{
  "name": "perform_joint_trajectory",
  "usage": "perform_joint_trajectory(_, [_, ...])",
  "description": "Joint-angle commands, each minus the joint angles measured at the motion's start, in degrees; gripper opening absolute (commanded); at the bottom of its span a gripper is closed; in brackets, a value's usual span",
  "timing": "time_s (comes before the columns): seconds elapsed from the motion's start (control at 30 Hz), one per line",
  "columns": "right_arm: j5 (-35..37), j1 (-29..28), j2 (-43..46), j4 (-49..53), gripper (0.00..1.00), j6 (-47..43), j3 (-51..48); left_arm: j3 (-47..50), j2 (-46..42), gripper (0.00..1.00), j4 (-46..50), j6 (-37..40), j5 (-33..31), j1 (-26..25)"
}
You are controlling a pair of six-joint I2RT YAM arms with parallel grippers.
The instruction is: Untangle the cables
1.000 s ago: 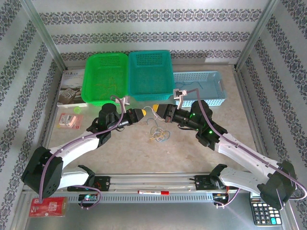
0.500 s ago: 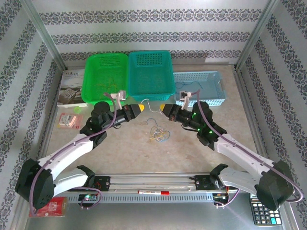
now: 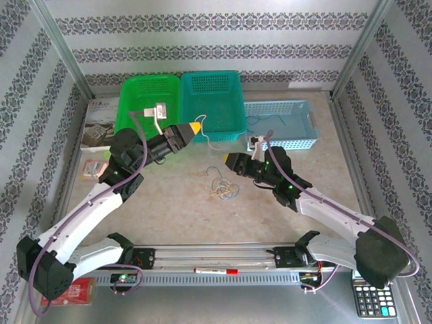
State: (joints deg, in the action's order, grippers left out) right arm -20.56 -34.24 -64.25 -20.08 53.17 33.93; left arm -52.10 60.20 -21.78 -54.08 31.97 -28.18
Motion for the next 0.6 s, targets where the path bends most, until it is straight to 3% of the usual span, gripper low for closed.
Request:
perform_joint_trajectory(0.0, [-1.02,0.23,0.80,-1.64,0.35,-0.17,-0.89,-3.35,0.41,0.00,1.91,0.03,1.39,-0.80])
perform_joint_trajectory(0.23, [-0.47,0.24,2.10,-0.85,0.45,-0.32,-2.14,-6.78,0.95,0.00,4.90,1.70,1.61,-0.83])
perform_joint_trajectory(0.4, [-0.08,0.42,1.94,-0.91,0.57,-0.34,-2.64,-7.39,0.82,0.00,4.17,0.86,1.78,-0.86])
perform_joint_trajectory(0.57, [-0.27,0.41,0.38,-1.28,0.58,-0.46,-1.82,-7.32,1.01,0.00,2.29,-0.57,2.13,-0.84])
